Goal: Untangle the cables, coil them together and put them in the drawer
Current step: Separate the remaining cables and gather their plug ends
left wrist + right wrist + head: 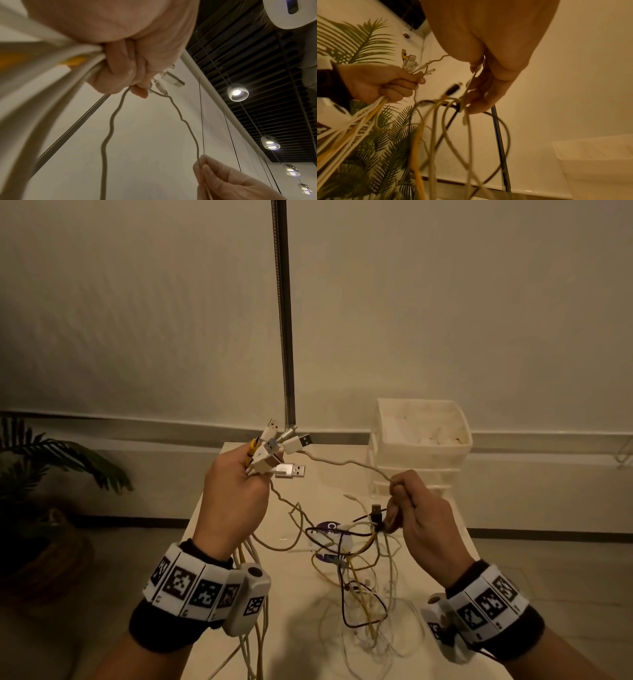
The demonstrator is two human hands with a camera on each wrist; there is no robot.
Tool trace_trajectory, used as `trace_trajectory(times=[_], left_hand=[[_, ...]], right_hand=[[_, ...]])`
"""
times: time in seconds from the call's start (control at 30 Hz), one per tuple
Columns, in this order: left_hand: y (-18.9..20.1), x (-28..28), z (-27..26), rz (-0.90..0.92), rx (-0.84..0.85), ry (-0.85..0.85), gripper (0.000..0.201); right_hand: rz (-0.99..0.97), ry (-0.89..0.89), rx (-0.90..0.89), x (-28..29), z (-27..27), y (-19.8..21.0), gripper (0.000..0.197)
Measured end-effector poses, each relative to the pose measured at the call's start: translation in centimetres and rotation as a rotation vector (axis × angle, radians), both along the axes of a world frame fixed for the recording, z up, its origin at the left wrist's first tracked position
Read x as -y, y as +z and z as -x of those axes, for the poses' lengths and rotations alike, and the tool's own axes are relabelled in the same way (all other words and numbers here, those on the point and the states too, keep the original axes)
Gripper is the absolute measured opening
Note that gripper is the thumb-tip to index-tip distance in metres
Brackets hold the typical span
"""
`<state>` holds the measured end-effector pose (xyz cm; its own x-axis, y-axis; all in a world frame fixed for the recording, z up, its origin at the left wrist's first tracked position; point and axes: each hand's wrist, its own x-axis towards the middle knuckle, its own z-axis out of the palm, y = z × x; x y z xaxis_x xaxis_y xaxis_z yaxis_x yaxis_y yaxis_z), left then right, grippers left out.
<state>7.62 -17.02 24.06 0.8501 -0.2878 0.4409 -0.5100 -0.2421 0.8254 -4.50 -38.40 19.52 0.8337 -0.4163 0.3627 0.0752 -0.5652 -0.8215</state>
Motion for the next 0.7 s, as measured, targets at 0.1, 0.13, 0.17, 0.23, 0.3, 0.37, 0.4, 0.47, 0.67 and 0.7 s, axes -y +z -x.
trace_trajectory(times=[0.1,0.13,0.17,0.23,0.3,0.37,0.4,0.47,0.67,0.7], left_hand=[[-0.1,0.1,0.0,-0.006,-0.003,0.000,0.025],[-0.1,0.1,0.1,-0.009,-0.008,-0.003,0.027],[-0.2,0.2,0.1,-0.011,-0.012,-0.008,0.027],[-0.3,0.3,0.2,-0.023,-0.025,-0.027,0.027],[-0.4,0.4,0.4,-0.052,-0.037,-0.052,0.028],[-0.6,0.6,0.5,-0.069,-0.044,-0.054,0.028],[-0.6,0.6,0.5,-0.065,-0.047,-0.050,0.028],[-0.6,0.7,0.5,-0.051,-0.054,-0.044,0.026],[-0.7,0.7,0.4,-0.066,-0.047,-0.020,0.023],[-0.7,0.7,0.4,-0.062,-0.044,-0.019,0.023]], right_hand=[[-0.112,0.027,-0.036,-0.4,0.2,0.4,0.024],[-0.105,0.026,-0.054,-0.4,0.3,0.4,0.024],[-0.084,0.020,-0.067,-0.4,0.3,0.5,0.023],[-0.091,0.009,-0.097,-0.4,0.4,0.8,0.023],[-0.181,-0.002,-0.102,-0.5,0.4,1.1,0.023],[-0.169,-0.012,-0.085,-0.6,0.5,1.5,0.021],[-0.153,-0.008,-0.082,-0.6,0.5,1.8,0.020],[-0.182,-0.009,-0.070,-0.5,0.5,1.9,0.019],[-0.099,-0.028,-0.041,0.2,0.6,1.2,0.013],[-0.129,-0.033,-0.034,0.3,0.6,1.0,0.013]])
